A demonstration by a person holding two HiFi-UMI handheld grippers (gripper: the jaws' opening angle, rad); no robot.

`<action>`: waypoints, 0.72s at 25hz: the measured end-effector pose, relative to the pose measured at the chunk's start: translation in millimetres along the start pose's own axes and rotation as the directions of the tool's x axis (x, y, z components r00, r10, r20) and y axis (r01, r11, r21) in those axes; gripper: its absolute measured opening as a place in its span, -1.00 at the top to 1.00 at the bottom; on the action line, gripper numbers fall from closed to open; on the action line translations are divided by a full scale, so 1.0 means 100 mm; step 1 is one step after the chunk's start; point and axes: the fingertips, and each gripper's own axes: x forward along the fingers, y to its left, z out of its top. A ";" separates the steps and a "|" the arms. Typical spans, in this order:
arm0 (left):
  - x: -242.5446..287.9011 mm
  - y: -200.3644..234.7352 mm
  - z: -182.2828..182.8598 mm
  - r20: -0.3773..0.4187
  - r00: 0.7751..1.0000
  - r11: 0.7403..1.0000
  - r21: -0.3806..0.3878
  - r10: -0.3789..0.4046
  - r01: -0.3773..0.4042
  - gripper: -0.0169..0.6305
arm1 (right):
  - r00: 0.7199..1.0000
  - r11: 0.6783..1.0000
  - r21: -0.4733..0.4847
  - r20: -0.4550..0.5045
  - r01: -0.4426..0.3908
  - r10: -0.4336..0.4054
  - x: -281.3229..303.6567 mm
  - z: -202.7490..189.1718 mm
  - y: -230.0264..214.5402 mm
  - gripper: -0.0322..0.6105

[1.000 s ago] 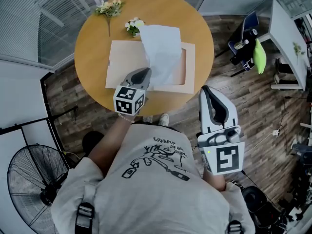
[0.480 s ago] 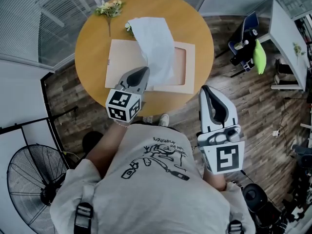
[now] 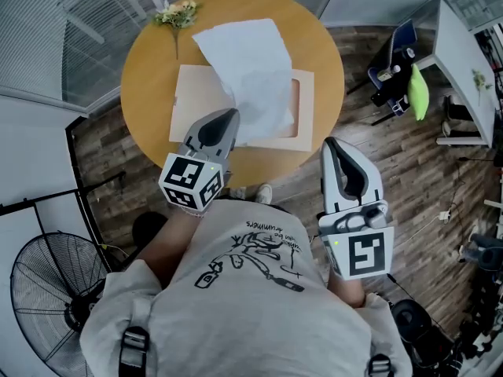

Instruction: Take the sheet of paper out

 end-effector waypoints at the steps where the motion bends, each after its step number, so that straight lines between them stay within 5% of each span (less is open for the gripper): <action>1: -0.02 -0.02 0.03 0.007 1.000 1.000 0.000 -0.003 0.003 0.89 | 1.000 1.000 0.000 -0.001 0.000 0.000 0.00 0.00 0.00 0.88; 18: -0.32 -0.28 0.61 0.105 0.994 1.000 0.021 -0.020 0.018 0.89 | 1.000 1.000 0.005 -0.001 0.002 -0.002 0.00 -0.02 -0.03 0.88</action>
